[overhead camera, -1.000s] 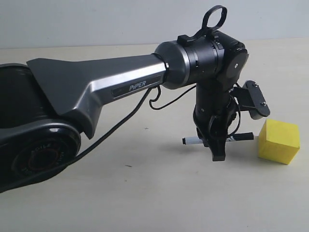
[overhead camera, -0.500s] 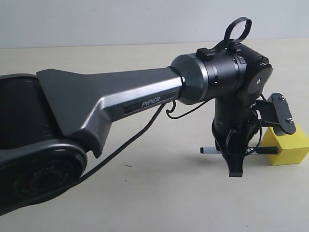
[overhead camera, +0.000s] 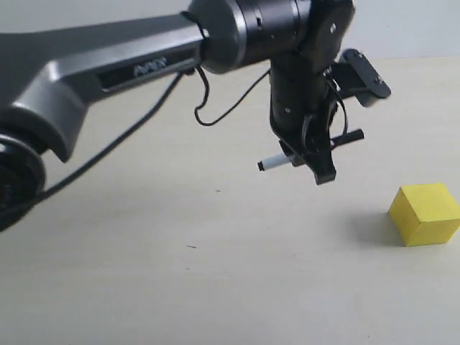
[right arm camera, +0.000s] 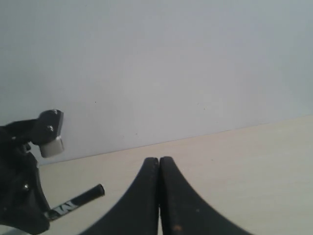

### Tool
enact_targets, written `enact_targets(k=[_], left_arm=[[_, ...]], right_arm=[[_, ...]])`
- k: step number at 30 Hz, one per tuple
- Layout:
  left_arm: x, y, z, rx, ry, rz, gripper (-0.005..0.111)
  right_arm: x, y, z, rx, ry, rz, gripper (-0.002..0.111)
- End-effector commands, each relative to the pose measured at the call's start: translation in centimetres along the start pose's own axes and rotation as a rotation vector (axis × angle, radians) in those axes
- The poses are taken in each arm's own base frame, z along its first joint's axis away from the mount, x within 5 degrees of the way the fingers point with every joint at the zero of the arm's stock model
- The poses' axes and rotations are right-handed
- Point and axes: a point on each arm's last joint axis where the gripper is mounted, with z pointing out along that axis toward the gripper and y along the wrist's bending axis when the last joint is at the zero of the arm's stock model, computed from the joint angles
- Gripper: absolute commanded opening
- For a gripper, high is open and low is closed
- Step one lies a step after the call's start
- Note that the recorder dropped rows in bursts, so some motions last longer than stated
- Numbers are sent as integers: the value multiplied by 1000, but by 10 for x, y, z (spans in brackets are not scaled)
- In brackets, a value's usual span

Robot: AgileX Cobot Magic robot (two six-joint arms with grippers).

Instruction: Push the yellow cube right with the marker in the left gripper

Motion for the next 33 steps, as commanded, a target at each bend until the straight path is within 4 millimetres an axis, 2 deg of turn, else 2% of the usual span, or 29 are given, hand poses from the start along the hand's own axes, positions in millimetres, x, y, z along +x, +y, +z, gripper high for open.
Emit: enact_targets(k=[1, 5, 9, 11, 14, 17, 22, 26, 33], left_arm=[[29, 23, -21, -10, 30, -193, 0], [67, 31, -29, 13, 90, -374, 0], [95, 38, -43, -54, -138, -624, 0], [109, 40, -46, -73, -279, -806, 0], [126, 33, -41, -65, -323, -927, 0], [133, 29, -36, -56, -252, -927, 0], [133, 27, -25, -29, -224, -960, 0], [136, 28, -9, -4, -146, -986, 0], [126, 31, 2, 36, -69, -990, 0]], right_arm=[[1, -1, 0, 6, -4, -7, 0], [1, -1, 0, 6, -4, -7, 0], [1, -1, 0, 6, -4, -7, 0], [1, -1, 0, 6, -4, -7, 0], [1, -1, 0, 6, -4, -7, 0], [1, -1, 0, 6, -4, -7, 0], [1, -1, 0, 6, -4, -7, 0], [1, -1, 0, 6, -4, -7, 0], [1, -1, 0, 6, -4, -7, 0]])
